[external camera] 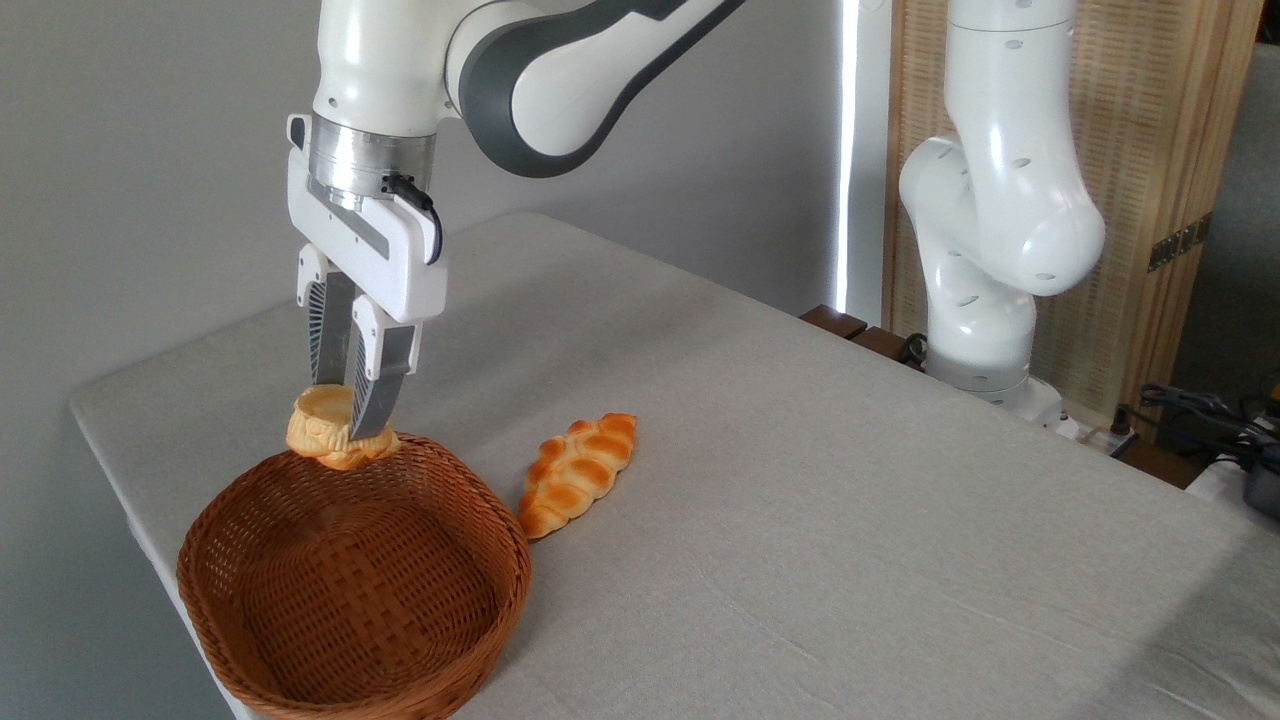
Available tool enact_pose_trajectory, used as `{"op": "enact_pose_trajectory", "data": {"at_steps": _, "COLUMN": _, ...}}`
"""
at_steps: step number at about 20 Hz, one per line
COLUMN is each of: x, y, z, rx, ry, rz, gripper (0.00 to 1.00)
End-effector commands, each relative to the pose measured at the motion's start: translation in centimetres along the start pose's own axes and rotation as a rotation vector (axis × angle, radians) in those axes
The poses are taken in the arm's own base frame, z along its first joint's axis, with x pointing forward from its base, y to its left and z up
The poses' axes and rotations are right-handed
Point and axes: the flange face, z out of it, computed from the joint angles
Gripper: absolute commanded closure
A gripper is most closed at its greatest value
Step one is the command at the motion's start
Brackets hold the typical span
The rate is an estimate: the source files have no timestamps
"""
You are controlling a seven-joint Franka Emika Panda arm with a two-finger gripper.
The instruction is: Put bread into the basket
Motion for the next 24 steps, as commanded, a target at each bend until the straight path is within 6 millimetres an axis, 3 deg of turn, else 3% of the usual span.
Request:
{"op": "enact_pose_trajectory", "data": {"at_steps": 1, "x": 0.2, "y": -0.4, "z": -0.4, "rx": 0.006, "ry": 0.016, "rz": -0.011, "gripper": 0.00}}
{"op": "enact_pose_trajectory", "data": {"at_steps": 8, "x": 0.0, "y": -0.1, "z": -1.0, "rx": -0.007, "ry": -0.004, "rz": -0.011, "gripper": 0.00}}
{"op": "enact_pose_trajectory", "data": {"at_steps": 20, "x": -4.2, "y": 1.2, "z": -3.9, "rx": -0.097, "ry": -0.332, "rz": 0.070, "gripper": 0.00}}
{"op": "enact_pose_trajectory", "data": {"at_steps": 24, "x": -5.5, "y": -0.6, "z": -5.9, "rx": -0.113, "ry": -0.351, "rz": 0.083, "gripper": 0.00}}
